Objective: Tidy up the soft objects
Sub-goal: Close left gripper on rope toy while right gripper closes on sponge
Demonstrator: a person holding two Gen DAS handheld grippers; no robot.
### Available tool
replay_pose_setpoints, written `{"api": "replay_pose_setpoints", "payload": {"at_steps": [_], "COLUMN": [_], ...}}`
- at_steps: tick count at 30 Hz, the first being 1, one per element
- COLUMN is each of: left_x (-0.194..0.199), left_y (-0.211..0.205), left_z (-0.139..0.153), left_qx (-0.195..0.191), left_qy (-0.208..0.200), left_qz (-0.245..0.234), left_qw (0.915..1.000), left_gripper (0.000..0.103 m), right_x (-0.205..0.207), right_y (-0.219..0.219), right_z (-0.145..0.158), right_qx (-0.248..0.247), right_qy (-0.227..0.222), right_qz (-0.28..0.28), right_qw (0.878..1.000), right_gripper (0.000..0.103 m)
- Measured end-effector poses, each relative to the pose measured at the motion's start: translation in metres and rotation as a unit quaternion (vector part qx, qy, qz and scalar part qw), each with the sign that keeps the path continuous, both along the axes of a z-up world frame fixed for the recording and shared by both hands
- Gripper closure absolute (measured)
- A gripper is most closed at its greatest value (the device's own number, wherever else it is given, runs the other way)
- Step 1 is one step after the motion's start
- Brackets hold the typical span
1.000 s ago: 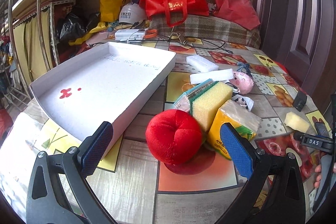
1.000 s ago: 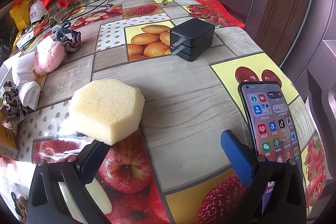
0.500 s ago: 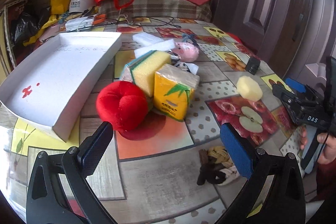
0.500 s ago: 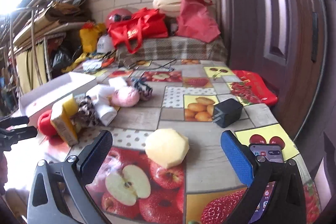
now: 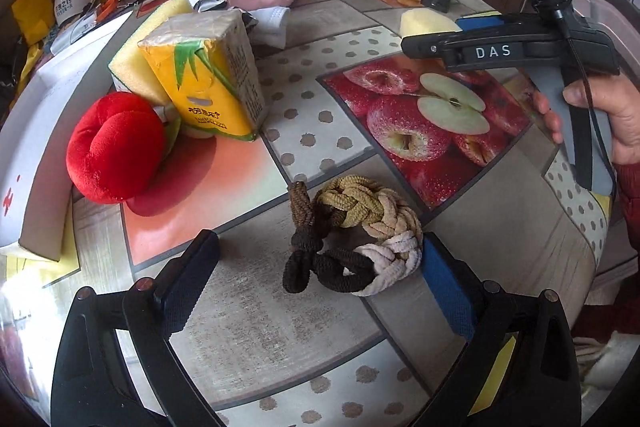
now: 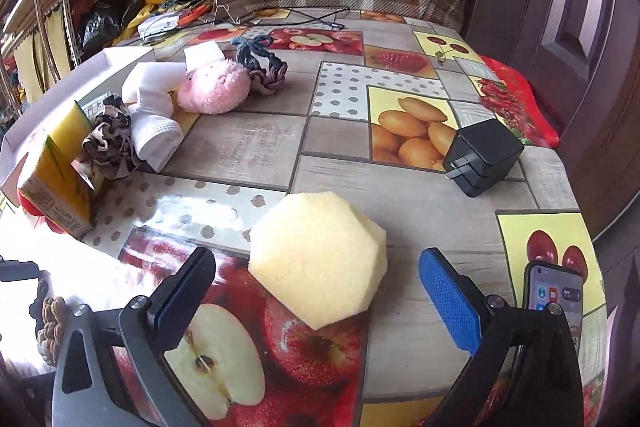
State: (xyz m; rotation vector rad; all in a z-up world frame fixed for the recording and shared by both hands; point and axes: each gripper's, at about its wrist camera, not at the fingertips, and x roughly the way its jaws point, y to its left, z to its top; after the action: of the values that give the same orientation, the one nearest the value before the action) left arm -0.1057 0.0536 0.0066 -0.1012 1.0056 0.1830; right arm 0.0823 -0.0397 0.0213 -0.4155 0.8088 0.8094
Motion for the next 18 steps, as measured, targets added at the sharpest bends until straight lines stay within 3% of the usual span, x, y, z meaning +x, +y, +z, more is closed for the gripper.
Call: {"api": "replay_pose_setpoints", "payload": {"at_steps": [1,2,4,7,18], "left_x": [0.000,-0.001,-0.002,-0.003,-0.016], "left_y": [0.000,0.000,-0.002,-0.001,0.008], "left_z": [0.001,0.003,0.006,0.007,0.025], "left_qx": [0.000,0.002,0.006,0.012,0.062], "left_qy": [-0.003,-0.007,-0.017,-0.027,-0.094], "left_qz": [-0.004,-0.009,-0.018,-0.020,0.021], "left_qw": [1.0000,0.9999,0.9997,0.9994,0.9934], "left_gripper": [0.017,0.024,0.057,0.066,0.068], "right_x": [0.000,-0.001,-0.003,-0.008,-0.033], "right_y": [0.003,0.004,0.006,0.004,-0.006], "right_z": [-0.004,-0.006,-0.002,0.001,0.045], "right_qx": [-0.006,-0.001,0.003,0.014,0.123], "right_qy": [0.003,0.009,0.002,-0.005,-0.057], "right_qz": [0.005,0.013,0.025,0.036,0.041], "right_qw": [1.000,1.000,1.000,0.999,0.990], "right_gripper": [0.011,0.021,0.040,0.044,0.045]}}
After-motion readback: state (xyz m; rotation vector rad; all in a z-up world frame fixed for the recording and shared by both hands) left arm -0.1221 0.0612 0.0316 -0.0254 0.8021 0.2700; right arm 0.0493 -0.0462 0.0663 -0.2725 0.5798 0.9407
